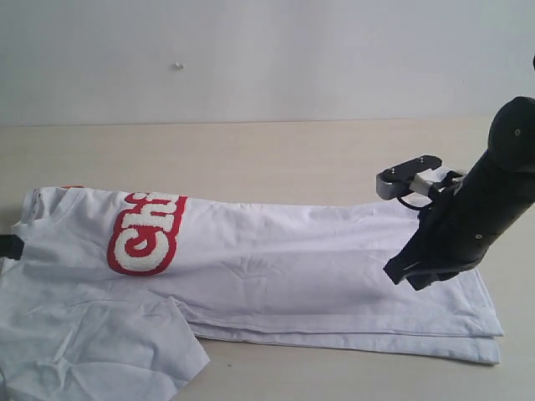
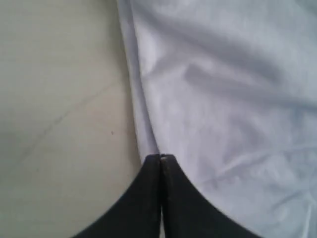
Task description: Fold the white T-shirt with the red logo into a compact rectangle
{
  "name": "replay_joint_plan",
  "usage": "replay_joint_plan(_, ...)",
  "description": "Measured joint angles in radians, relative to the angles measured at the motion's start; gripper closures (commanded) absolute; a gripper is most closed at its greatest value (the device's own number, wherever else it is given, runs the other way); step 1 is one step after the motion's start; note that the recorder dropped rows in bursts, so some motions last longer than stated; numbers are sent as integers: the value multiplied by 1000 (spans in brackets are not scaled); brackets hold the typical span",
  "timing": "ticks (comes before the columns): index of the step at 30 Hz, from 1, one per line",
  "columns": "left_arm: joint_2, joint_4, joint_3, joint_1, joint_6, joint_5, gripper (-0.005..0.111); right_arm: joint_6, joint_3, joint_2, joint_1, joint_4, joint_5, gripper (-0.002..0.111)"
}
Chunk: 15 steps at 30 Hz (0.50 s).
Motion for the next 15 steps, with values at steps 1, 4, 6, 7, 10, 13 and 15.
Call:
replay_joint_plan(1,-20,-34,20,7,20,12,107,-5,0,0,0,8,9,108)
replay_joint_plan(4,-79,-160,81,31,107,28,98,-33,0,0,0,48,26,108)
replay_joint_plan(6,-109,-238,120,40,164,41,81,-62,0,0,0,82,39,108)
replay_joint_plan(7,-123,-274,140,42,195,45,71,-75,0,0,0,98,47,108)
replay_joint_plan(10,-146,-327,201,44,248,55,37,-103,0,0,0,131,76,108)
replay_joint_plan(13,-148,-355,248,44,256,54,29,-115,0,0,0,148,95,108)
replay_joint_plan(15,-148,-375,263,44,256,60,30,-118,0,0,0,152,97,108)
